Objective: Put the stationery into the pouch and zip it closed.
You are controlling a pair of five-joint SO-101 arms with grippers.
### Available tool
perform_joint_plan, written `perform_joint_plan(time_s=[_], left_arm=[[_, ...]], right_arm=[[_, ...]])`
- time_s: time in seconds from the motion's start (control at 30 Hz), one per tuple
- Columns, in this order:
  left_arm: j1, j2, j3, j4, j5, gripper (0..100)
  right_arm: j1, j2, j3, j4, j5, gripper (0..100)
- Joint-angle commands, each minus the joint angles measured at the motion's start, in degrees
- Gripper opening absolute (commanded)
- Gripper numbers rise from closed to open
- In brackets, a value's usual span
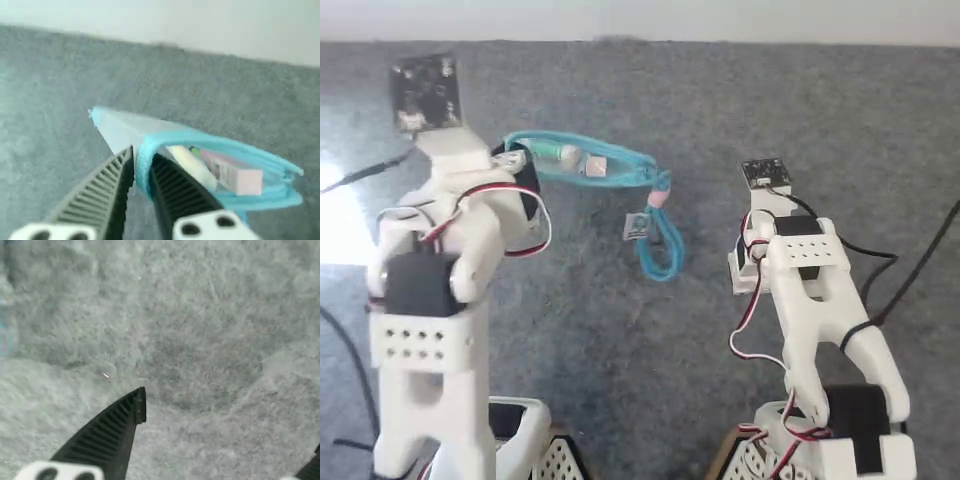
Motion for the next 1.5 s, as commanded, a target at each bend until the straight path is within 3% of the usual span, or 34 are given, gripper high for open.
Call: perform_joint_plan(time_s=[0.0,0.17,0.3,0.47,0.73,0.97,1.07,1.23,1.47], left_arm=[[-0.4,-2.2,5.9,-6.1,-0.6,1],[-2.6,-2.5,5.1,-1.2,0.5,1],[-3.4,0.8,20.3,-11.9,-1.9,1],[-0.9,-2.3,16.1,-5.6,-1.3,1],[1.8,-5.5,20.2,-5.2,-5.9,1],[1.5,-5.7,29.3,-11.3,-6.9,1],[1.6,-5.8,28.8,-11.8,-7.0,1],[1.5,-5.8,18.1,-1.8,-7.1,1],[1.5,-5.4,11.4,1.2,-7.1,1]], right_arm=[[-0.5,-2.5,-0.4,-1.1,-0.6,49.0],[-0.5,-2.5,-0.4,-1.1,-0.6,49.0],[-0.6,-2.5,-0.4,-1.1,-0.6,49.0],[-0.6,-2.5,-0.4,-1.1,-0.5,49.2],[-0.8,-6.8,-4.2,-1.0,3.6,49.3],[-11.7,-24.2,-2.8,-0.1,5.5,48.9],[-16.8,-27.9,1.1,-6.6,5.4,44.1],[-22.3,-26.0,7.3,-20.4,1.9,34.2],[-25.3,-19.3,7.9,-26.1,-5.5,42.1]])
